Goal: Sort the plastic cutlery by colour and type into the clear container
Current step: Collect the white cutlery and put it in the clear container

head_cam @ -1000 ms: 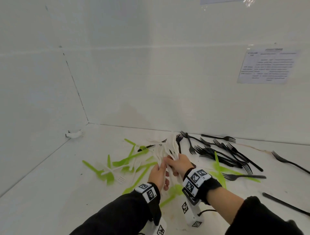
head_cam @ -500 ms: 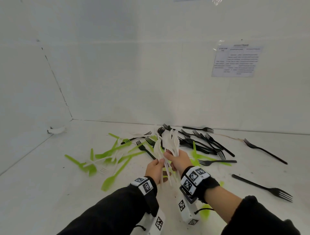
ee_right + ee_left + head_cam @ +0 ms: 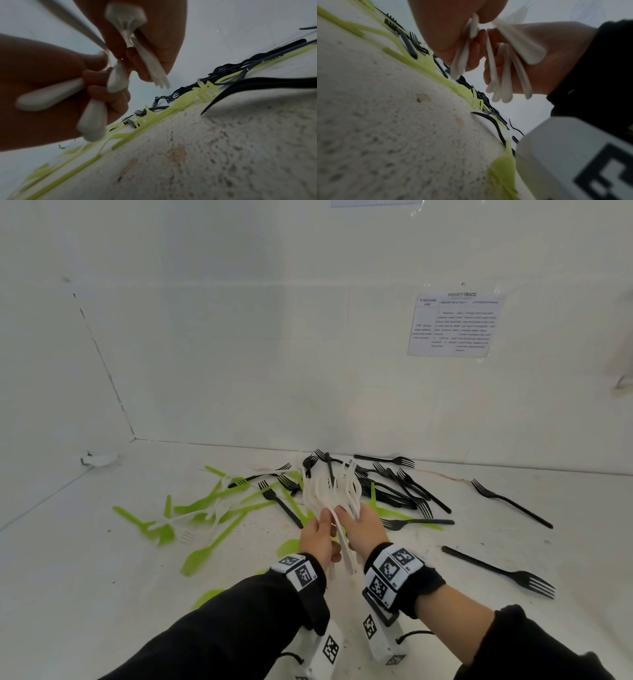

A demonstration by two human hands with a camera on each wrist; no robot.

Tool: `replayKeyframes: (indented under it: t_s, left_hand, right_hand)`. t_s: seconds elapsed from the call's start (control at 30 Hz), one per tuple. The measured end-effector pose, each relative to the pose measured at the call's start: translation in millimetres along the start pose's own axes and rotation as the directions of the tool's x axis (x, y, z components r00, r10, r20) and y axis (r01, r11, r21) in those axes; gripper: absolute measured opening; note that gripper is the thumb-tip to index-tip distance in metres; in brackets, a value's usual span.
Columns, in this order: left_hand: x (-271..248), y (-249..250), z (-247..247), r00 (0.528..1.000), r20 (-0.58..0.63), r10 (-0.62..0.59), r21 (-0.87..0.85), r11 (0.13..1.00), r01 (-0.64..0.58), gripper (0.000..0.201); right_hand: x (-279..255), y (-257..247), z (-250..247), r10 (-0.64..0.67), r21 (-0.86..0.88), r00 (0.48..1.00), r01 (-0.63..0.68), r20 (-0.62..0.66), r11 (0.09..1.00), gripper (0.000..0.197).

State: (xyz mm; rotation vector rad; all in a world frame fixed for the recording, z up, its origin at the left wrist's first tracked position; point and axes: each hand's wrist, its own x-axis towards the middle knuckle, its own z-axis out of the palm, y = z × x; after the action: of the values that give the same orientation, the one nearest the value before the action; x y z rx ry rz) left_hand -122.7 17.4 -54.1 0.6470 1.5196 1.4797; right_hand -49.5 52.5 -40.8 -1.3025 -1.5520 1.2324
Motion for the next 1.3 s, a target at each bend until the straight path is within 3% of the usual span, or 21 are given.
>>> replayKeyframes:
  t_s: [0.1, 0.17, 0.23, 0.4, 0.67, 0.83, 0.93, 1.03, 1.3]
  left_hand:
    - [-4, 3, 7, 1.000, -0.005, 0.003, 0.002, 1.000, -0.003, 0.031]
    - [-5, 3, 10, 1.000, 0.000, 0.007, 0.016, 1.000, -0.007, 0.025]
    - [-7, 3, 14, 1.000, -0.005, -0.015, 0.021, 1.000, 0.015, 0.022]
    - [0, -4, 24, 0.984, 0.012, -0.176, -0.104, 0.979, 0.177, 0.050]
    - [1, -13, 35, 0.990, -0.052, -0.128, -0.164, 0.979, 0.118, 0.049]
    - [2, -8, 35, 0.997, -0.063, -0.042, 0.002, 0.999, 0.042, 0.037]
    - [7, -7, 32, 0.999, -0.017, -0.038, 0.029, 0.999, 0.039, 0.029]
    - [9, -9, 33, 0.999, -0.013, -0.031, 0.018, 0.999, 0.031, 0.025]
    - [5, -15, 36, 0.983, 0.014, -0.185, -0.083, 0.979, 0.185, 0.039]
  right_hand:
    - [-7, -2, -4, -0.030, 0.115, 0.996, 0.039, -0.082, 0.993, 0.013]
    - [-9, 0, -4, -0.061, 0.034, 0.995, 0.064, -0.080, 0.997, 0.005]
    - [-8, 3, -6, -0.093, -0.090, 0.994, 0.087, -0.063, 0.992, 0.017]
    - [-8, 7, -11, -0.149, -0.194, 0.989, 0.144, -0.010, 0.970, 0.017]
    - [-1, 11, -15, -0.157, -0.323, 0.986, 0.169, 0.062, 0.931, 0.014]
    - [0, 6, -25, -0.125, -0.138, 0.992, 0.124, 0.005, 0.983, 0.002]
    - [2, 6, -28, -0.103, -0.038, 0.994, 0.105, 0.044, 0.994, 0.021]
    - [5, 8, -28, -0.068, -0.004, 0.995, 0.069, 0.071, 0.998, 0.021]
    - [14, 19, -30, -0.024, -0.151, 0.996, 0.036, 0.080, 0.988, 0.015]
